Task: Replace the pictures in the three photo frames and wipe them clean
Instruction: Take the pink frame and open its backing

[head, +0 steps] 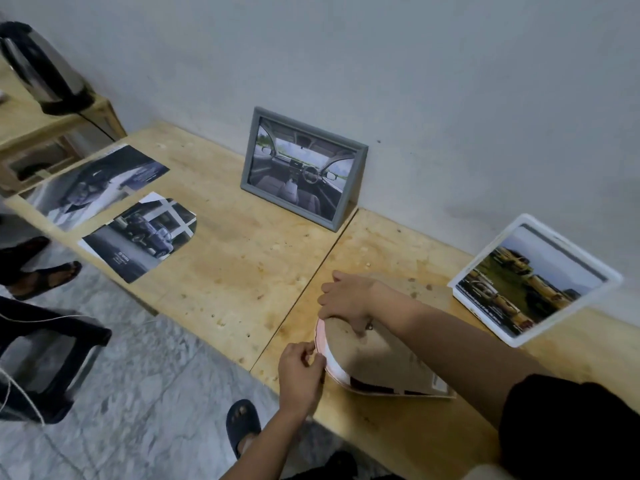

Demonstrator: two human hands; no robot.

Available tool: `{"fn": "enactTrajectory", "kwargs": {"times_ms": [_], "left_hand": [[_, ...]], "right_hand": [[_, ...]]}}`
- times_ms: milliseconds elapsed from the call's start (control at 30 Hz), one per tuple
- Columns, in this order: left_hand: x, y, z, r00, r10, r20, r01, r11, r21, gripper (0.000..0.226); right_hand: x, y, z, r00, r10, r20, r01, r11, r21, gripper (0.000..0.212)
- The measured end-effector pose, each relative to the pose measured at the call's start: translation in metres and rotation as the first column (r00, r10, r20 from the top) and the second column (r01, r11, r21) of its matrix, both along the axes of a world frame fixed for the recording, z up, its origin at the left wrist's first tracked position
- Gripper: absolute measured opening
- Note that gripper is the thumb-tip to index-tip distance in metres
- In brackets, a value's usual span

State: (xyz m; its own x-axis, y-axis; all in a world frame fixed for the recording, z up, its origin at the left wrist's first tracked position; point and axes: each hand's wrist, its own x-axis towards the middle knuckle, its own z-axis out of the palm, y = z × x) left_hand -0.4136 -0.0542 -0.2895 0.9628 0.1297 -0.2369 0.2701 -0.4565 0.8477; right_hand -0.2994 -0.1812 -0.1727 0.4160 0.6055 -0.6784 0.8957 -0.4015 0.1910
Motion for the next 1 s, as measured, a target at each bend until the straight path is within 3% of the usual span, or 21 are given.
{"fn": "enactTrajectory", "kwargs": {"times_ms": [167, 267, 400, 533, 633, 700, 767, 867, 1000], "left_hand": [[0.002, -0.005, 0.004, 0.997, -0.065, 0.028, 0.060, 0.987, 0.150, 0.019], [0.012, -0.003, 0.005, 0.989, -0.140, 0.054, 0.126, 0.969, 0.211, 0.019], [0.030, 0.007, 0.010, 0.977, -0.197, 0.078, 0.174, 0.955, 0.240, 0.013], [0.049, 0.028, 0.014, 0.978, -0.188, 0.093, 0.159, 0.954, 0.253, 0.016], [0.068, 0.047, 0.016, 0.967, -0.228, 0.111, 0.185, 0.934, 0.304, 0.022], [0.082, 0.059, 0.017, 0.963, -0.246, 0.109, 0.200, 0.925, 0.323, 0.022], [0.096, 0.070, 0.014, 0.959, -0.259, 0.117, 0.208, 0.919, 0.334, 0.023], [0.118, 0.089, 0.006, 0.958, -0.264, 0.111, 0.209, 0.910, 0.358, 0.024], [0.135, 0.108, 0.001, 0.967, -0.226, 0.114, 0.165, 0.905, 0.393, 0.024]], "right_hand": [[0.001, -0.023, 0.039, 0.970, -0.239, 0.040, 0.230, 0.959, 0.166, 0.056], [-0.001, -0.049, 0.052, 0.877, -0.479, 0.039, 0.425, 0.812, 0.400, 0.054], [-0.013, -0.090, 0.056, 0.620, -0.780, -0.082, 0.631, 0.434, 0.643, 0.054], [-0.033, -0.127, 0.037, 0.234, -0.906, -0.353, 0.692, -0.100, 0.715, 0.054], [-0.055, -0.138, 0.016, -0.103, -0.785, -0.611, 0.527, -0.564, 0.636, 0.048], [-0.076, -0.137, -0.001, -0.256, -0.619, -0.742, 0.370, -0.772, 0.517, 0.045], [-0.099, -0.134, -0.024, -0.415, -0.420, -0.807, 0.183, -0.907, 0.378, 0.055], [-0.126, -0.120, -0.056, -0.600, -0.064, -0.797, -0.194, -0.955, 0.223, 0.073], [-0.152, -0.094, -0.075, -0.600, 0.263, -0.755, -0.556, -0.816, 0.157, 0.069]]}}
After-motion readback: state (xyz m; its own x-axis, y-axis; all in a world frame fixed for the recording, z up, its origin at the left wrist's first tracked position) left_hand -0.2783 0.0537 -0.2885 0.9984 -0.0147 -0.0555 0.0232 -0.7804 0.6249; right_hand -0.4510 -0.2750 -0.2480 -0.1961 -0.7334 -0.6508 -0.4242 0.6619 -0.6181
